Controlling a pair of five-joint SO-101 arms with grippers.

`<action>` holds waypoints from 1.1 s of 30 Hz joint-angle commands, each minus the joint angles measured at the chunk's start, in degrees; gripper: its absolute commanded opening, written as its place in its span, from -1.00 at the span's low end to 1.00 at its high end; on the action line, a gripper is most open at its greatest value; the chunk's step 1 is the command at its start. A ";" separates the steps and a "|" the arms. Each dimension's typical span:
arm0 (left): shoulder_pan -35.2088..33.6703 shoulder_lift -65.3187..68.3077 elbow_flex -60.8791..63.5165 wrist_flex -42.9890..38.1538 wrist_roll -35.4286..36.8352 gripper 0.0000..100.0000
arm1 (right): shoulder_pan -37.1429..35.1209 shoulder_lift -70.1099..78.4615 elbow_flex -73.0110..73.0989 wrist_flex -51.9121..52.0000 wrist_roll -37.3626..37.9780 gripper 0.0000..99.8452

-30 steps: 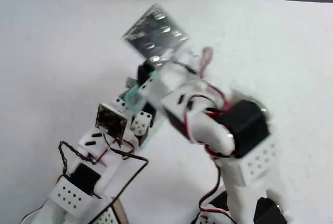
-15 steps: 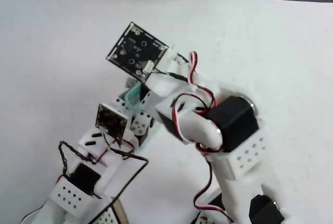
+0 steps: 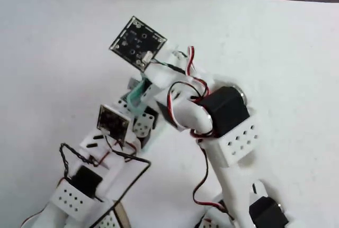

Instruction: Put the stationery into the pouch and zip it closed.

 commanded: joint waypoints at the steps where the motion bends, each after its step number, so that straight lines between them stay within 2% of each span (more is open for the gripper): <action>1: -0.13 -0.40 -0.35 0.09 0.18 -0.87 | 1.10 0.31 0.18 -1.27 0.79 -0.70; 5: -0.22 -0.31 -0.26 0.70 1.05 -0.63 | 1.27 0.84 0.53 -1.19 4.22 -0.98; 12: -0.22 -0.40 -0.70 2.11 2.99 -0.63 | 1.10 0.31 0.18 -0.92 4.57 -0.96; 15: -0.22 -0.40 -0.53 2.37 2.99 -0.63 | 1.01 0.48 0.18 -0.84 0.79 -0.96; 17: -0.22 -0.40 -0.44 2.37 2.99 -0.66 | 0.84 0.66 0.26 -0.84 -0.88 -0.96; 20: -0.22 -0.40 -0.35 2.11 2.29 -0.79 | -0.75 0.40 0.35 -0.31 -1.41 -0.96; 24: 0.40 -0.40 -0.35 2.02 -3.96 -0.95 | -4.88 0.31 -1.14 2.42 -1.67 -0.96; 33: 0.31 -0.48 -0.35 0.88 -3.96 -0.95 | -9.80 0.31 -6.33 7.60 -2.46 -0.96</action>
